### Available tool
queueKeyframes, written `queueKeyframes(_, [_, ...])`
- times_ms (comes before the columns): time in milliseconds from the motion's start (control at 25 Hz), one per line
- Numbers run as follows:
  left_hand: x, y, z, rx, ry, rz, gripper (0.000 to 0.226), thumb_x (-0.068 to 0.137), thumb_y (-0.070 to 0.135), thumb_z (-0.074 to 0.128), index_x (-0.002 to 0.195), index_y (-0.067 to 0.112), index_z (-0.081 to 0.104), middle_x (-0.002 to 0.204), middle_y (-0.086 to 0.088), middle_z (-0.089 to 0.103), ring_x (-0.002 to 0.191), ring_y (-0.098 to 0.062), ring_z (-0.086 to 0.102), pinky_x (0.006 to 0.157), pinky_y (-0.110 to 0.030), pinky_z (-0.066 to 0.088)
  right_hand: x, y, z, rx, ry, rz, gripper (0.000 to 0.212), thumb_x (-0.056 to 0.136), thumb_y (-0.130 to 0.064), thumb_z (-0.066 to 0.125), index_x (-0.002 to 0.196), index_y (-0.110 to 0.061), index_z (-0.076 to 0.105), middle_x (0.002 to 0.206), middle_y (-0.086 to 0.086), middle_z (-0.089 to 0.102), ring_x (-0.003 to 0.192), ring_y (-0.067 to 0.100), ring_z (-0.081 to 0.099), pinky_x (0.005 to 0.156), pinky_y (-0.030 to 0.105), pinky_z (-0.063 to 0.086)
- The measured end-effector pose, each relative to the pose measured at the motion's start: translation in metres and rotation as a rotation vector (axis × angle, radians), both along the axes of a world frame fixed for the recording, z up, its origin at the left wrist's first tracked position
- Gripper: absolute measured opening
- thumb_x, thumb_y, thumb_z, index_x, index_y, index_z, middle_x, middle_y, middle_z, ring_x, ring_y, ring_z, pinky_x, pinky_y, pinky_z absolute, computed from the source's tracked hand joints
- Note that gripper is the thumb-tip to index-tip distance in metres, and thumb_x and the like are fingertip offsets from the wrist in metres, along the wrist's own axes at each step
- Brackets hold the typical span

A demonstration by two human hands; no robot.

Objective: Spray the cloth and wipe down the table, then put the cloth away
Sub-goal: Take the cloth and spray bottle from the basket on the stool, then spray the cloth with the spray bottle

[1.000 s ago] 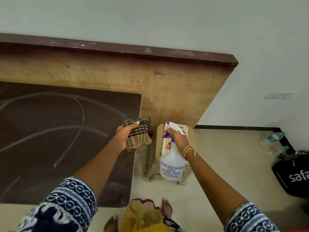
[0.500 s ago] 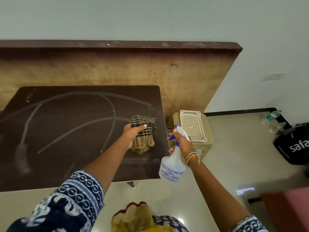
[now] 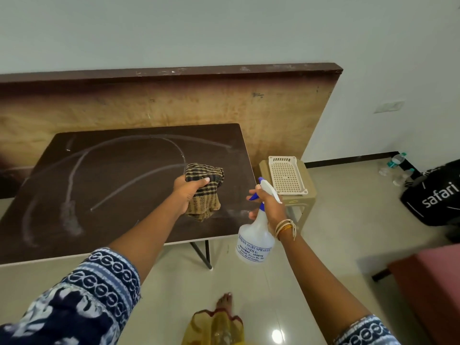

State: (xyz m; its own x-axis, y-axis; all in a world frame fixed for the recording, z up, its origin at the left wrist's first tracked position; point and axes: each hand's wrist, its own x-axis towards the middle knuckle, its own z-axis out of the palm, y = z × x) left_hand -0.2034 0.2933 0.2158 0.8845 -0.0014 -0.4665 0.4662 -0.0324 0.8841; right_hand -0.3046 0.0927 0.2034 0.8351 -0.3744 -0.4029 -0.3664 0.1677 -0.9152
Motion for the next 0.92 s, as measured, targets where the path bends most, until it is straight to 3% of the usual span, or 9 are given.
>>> queueKeyframes(200, [-0.023,0.051,0.011,0.009,0.003,0.048,0.041,0.074,0.017,0.082,0.111,0.011,0.066,0.108,-0.01,0.071,0.1,-0.029,0.066,0.095,-0.046,0.051,-0.02,0.04,0.014,0.034,-0.06,0.054,0.032,0.095,-0.039,0.056,0.112,-0.014,0.065,0.107,0.01,0.07,0.085,0.028,0.072,0.065,0.035,0.06])
queueKeyframes(440, [-0.009,0.1,0.022,-0.077,-0.016,0.082,0.028,0.074,0.014,0.081,0.099,0.012,0.067,0.105,-0.012,0.072,0.097,-0.029,0.068,0.094,-0.047,0.052,-0.001,0.09,0.02,0.008,-0.151,0.027,0.035,0.094,-0.035,0.058,0.122,-0.015,0.061,0.114,0.006,0.069,0.108,0.024,0.065,0.076,0.034,0.059])
queueKeyframes(520, [0.008,0.123,0.027,-0.135,-0.017,0.089,0.024,0.074,0.012,0.081,0.095,0.012,0.068,0.103,-0.013,0.072,0.096,-0.03,0.069,0.092,-0.048,0.053,0.016,0.113,0.025,-0.019,-0.218,0.02,0.024,0.095,-0.031,0.058,0.116,-0.019,0.063,0.113,0.006,0.069,0.107,0.024,0.064,0.077,0.031,0.058])
queueKeyframes(600, [0.029,0.15,0.031,-0.196,0.0,0.087,0.033,0.074,0.011,0.081,0.104,0.007,0.068,0.104,-0.015,0.072,0.095,-0.031,0.069,0.09,-0.048,0.054,0.036,0.138,0.03,-0.039,-0.293,-0.016,0.018,0.095,-0.029,0.058,0.11,-0.021,0.066,0.112,0.005,0.069,0.105,0.022,0.065,0.079,0.027,0.058])
queueKeyframes(720, [0.066,0.196,0.031,-0.225,0.066,0.059,0.047,0.073,0.011,0.08,0.117,0.003,0.065,0.102,-0.016,0.073,0.091,-0.032,0.07,0.082,-0.045,0.056,0.074,0.186,0.036,-0.079,-0.358,-0.054,0.029,0.097,-0.028,0.055,0.121,-0.012,0.063,0.112,0.003,0.069,0.104,0.019,0.066,0.081,0.021,0.056])
queueKeyframes(920, [0.12,0.249,0.038,-0.34,0.106,-0.015,0.033,0.084,0.018,0.07,0.113,0.002,0.067,0.097,-0.016,0.072,0.079,-0.028,0.071,0.066,-0.035,0.056,0.129,0.249,0.054,-0.027,-0.41,-0.02,0.014,0.097,-0.02,0.054,0.102,-0.026,0.067,0.103,0.001,0.072,0.1,0.017,0.068,0.081,0.026,0.058])
